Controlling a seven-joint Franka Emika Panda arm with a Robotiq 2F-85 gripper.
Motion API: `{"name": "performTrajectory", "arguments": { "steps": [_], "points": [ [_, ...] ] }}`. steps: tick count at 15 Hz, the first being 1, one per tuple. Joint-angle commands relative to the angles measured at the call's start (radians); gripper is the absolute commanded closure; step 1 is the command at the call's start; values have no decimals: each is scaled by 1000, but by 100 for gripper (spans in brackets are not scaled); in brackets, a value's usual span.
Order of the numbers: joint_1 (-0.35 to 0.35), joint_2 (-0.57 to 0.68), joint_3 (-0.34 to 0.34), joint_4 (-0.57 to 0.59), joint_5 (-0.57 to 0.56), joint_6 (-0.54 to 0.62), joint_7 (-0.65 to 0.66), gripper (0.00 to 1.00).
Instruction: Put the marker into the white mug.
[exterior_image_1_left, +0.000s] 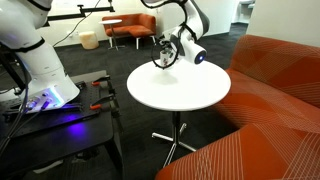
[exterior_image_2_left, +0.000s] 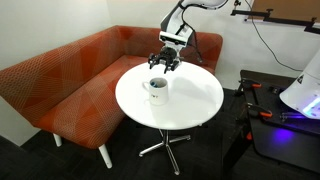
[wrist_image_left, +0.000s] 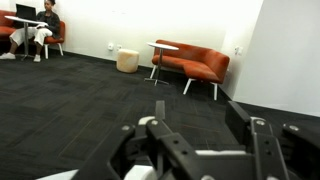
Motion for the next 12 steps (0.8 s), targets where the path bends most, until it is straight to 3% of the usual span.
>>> {"name": "performTrajectory", "arguments": {
  "steps": [1,8,12],
  "points": [
    [5,-30,-10,-5,10,3,37,3],
    [27,-202,-33,-125,-17,34,45,0],
    [60,-323,-62,-218,-35,117,66,0]
  ]
}}
